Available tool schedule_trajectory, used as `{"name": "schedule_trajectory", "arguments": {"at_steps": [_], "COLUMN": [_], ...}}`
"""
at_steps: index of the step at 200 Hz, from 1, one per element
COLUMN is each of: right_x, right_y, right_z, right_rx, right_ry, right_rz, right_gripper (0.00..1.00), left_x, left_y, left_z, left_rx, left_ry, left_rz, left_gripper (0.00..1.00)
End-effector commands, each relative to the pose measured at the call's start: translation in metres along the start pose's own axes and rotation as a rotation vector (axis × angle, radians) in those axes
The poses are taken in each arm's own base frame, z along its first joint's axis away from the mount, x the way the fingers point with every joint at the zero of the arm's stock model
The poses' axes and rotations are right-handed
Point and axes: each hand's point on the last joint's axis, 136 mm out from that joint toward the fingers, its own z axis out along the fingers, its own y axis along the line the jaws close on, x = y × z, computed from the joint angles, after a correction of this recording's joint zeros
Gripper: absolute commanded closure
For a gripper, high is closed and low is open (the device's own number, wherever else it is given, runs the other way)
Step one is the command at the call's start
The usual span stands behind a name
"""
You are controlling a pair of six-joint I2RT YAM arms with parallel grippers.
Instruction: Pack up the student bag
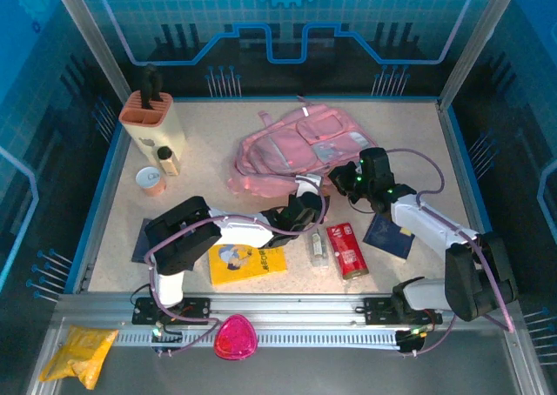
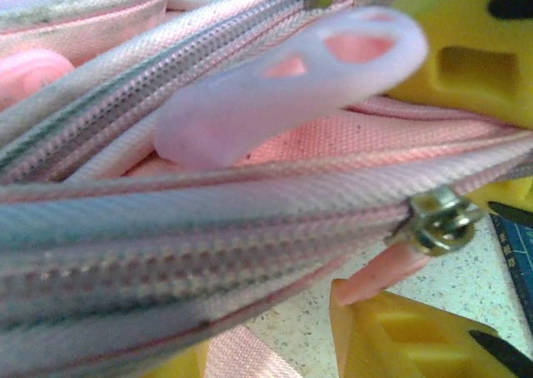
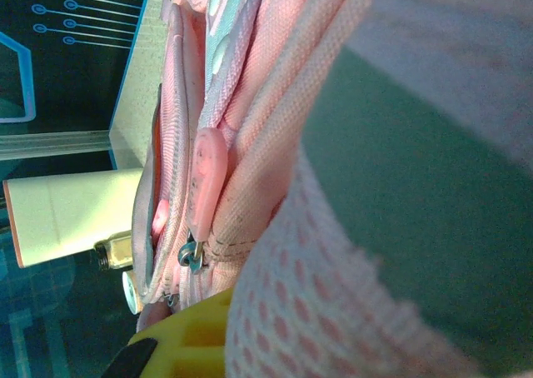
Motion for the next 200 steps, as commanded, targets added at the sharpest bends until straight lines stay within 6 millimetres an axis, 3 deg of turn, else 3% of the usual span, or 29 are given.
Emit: {"name": "schedule_trajectory", "arguments": {"at_steps": [1,38,140,200], "right_x": [0.011,0.012,0.008,0.005], "right_y": [0.024,0.022,0.015,0.02], "right_z": [-0.005,-0.004,0.001,-0.002], "right_rx": [-0.081,-0.073,-0.043,-0.05], "right_ry": [0.037,0.034,0.016,0.002], "right_rz": [-0.038,-0.044,-0.066,-0.074], "right_gripper": [1.0,1.0,1.0,1.0], "left_x": [-0.041,-0.044,-0.049,-0.039], "left_y": [-0.011,-0.018,-0.012,0.0], "left_z": [-0.011,-0.009,-0.02,-0.023], "left_rx": [0.039,0.059,0.065,0.089], "left_ry": [-0.119,-0.118,-0.116,-0.049], "left_rz": [-0.003,-0.003,-0.042,-0.078], "left_gripper": [0.63,0.74,1.0,1.0]}}
